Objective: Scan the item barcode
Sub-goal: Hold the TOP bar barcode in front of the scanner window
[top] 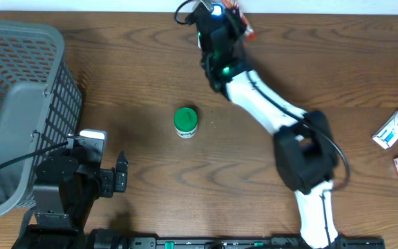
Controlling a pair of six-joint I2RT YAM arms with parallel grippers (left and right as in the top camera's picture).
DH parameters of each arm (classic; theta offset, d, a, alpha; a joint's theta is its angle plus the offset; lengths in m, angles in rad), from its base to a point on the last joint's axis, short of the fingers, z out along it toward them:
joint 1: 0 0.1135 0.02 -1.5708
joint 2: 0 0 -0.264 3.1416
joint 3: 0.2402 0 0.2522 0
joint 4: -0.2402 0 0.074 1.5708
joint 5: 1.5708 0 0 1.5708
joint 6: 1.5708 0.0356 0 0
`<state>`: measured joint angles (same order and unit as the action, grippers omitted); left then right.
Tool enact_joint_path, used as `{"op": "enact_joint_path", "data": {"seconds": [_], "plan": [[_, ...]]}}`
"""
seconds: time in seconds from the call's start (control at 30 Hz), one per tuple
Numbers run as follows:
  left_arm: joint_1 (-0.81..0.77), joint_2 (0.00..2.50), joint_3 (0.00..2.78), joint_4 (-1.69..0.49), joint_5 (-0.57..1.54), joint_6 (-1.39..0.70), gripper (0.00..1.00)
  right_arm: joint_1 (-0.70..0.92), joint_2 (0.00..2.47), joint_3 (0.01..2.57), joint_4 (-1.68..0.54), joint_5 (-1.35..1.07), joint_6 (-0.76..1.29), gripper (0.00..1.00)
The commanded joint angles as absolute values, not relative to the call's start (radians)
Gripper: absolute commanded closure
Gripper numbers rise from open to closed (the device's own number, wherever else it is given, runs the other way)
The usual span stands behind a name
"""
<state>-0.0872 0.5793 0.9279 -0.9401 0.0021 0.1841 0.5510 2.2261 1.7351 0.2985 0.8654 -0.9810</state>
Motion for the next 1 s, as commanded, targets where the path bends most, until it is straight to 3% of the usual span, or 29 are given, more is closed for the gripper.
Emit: {"op": "enact_joint_path", "data": {"seconds": [0.0,0.3,0.97], "plan": [[-0.090,0.573,0.938,-0.939,0.008,0.194,0.01,0.564,2.354,1.745,0.508,1.012,-1.495,0.99],[-0.090,0.573,0.938,-0.939,0.008,0.194,0.01,0.544,2.505,1.745,0.654,0.996,-1.704,0.99],[-0.090,0.573,0.938,-0.939,0.008,0.194,0.01,0.519,2.522,1.747,0.633,0.868,-1.724,0.99]]}}
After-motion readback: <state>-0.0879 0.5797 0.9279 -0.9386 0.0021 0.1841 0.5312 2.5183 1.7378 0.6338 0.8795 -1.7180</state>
